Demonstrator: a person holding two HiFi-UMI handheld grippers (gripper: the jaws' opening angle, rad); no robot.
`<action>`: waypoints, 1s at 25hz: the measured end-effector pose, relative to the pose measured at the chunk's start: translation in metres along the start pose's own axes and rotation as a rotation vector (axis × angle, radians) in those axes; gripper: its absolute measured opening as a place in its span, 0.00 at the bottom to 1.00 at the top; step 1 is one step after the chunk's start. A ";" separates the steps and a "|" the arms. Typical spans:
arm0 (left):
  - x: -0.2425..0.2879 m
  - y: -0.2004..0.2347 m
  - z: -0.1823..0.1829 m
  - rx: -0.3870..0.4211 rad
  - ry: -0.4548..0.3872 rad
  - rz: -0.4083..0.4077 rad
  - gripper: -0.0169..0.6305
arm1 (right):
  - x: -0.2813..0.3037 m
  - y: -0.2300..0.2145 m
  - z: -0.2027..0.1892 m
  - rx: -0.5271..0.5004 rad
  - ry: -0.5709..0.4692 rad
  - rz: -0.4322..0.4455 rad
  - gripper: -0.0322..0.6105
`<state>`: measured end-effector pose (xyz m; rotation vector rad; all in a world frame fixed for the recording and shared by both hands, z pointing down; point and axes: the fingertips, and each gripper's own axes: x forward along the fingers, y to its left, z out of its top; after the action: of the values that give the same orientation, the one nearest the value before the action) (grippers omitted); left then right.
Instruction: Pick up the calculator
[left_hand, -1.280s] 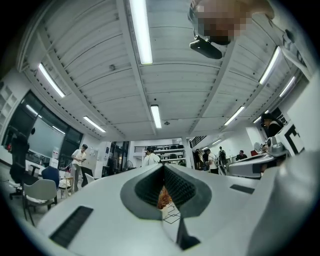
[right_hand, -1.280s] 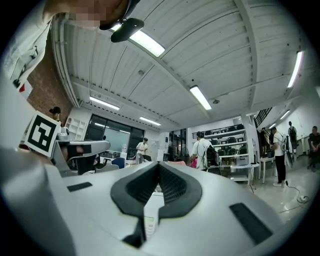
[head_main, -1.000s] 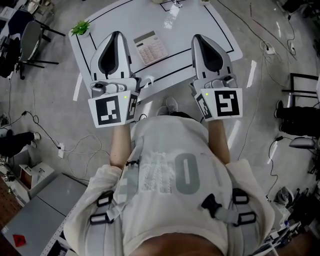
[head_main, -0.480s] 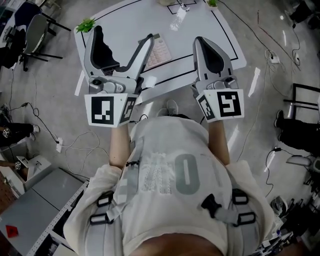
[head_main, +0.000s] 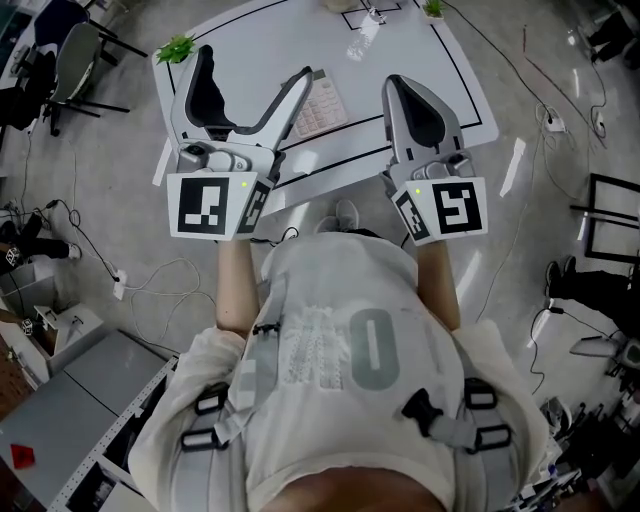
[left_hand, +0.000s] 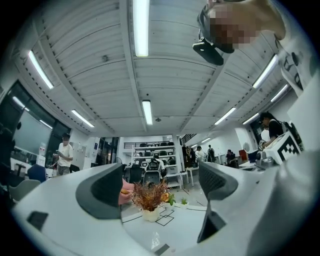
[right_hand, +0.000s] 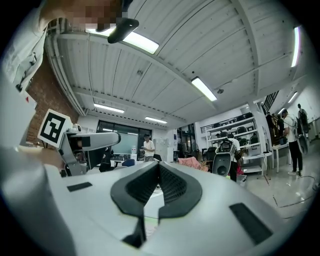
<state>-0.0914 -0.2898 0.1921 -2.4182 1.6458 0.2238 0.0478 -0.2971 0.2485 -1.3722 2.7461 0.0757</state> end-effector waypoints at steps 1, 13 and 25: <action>0.004 0.000 -0.003 0.017 0.019 -0.014 0.74 | 0.000 -0.001 -0.001 0.001 0.003 0.000 0.06; 0.064 0.007 -0.103 0.050 0.376 -0.427 0.74 | 0.004 -0.021 -0.025 0.021 0.069 -0.005 0.06; 0.064 0.017 -0.229 -0.174 0.698 -0.591 0.74 | 0.007 -0.021 -0.055 0.043 0.163 0.007 0.06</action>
<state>-0.0817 -0.4122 0.3969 -3.2058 1.0158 -0.6604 0.0587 -0.3193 0.3024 -1.4177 2.8644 -0.0991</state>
